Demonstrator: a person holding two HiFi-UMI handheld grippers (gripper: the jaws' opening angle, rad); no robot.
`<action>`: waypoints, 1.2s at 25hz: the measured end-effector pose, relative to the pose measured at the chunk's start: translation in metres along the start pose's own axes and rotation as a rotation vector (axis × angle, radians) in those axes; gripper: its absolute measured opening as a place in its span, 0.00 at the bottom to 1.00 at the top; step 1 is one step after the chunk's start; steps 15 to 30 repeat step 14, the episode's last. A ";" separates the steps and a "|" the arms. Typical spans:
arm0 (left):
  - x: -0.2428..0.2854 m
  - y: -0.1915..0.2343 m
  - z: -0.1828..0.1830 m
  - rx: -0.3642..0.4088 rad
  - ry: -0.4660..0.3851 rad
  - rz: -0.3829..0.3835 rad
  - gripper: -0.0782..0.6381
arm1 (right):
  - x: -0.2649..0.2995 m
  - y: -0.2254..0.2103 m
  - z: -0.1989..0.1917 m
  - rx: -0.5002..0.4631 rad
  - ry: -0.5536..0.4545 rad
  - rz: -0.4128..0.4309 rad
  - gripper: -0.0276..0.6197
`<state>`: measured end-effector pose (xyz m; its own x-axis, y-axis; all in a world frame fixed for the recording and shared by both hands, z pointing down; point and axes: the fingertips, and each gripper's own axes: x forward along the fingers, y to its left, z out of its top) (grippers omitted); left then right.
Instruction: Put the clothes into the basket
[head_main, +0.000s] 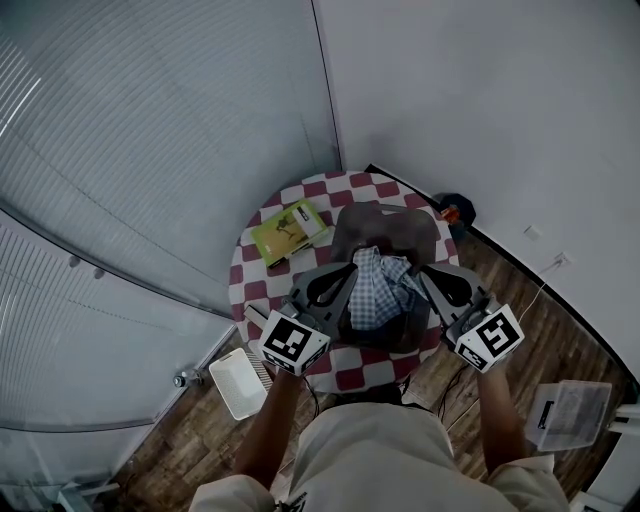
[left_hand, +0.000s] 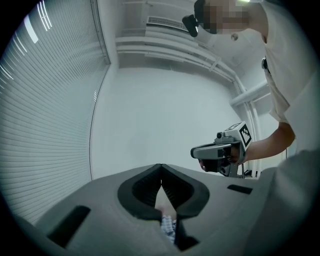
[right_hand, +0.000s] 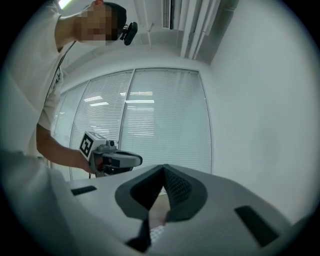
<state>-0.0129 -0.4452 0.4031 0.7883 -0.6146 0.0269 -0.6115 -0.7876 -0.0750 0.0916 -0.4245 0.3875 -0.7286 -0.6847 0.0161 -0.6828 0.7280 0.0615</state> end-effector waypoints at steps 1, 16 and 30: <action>0.001 -0.001 0.000 0.003 0.001 -0.003 0.13 | 0.001 0.001 0.001 -0.004 -0.002 0.001 0.07; -0.003 -0.004 0.004 0.005 -0.001 0.004 0.13 | 0.016 0.020 0.001 -0.028 0.004 0.059 0.07; -0.003 -0.004 0.004 0.005 -0.001 0.004 0.13 | 0.016 0.020 0.001 -0.028 0.004 0.059 0.07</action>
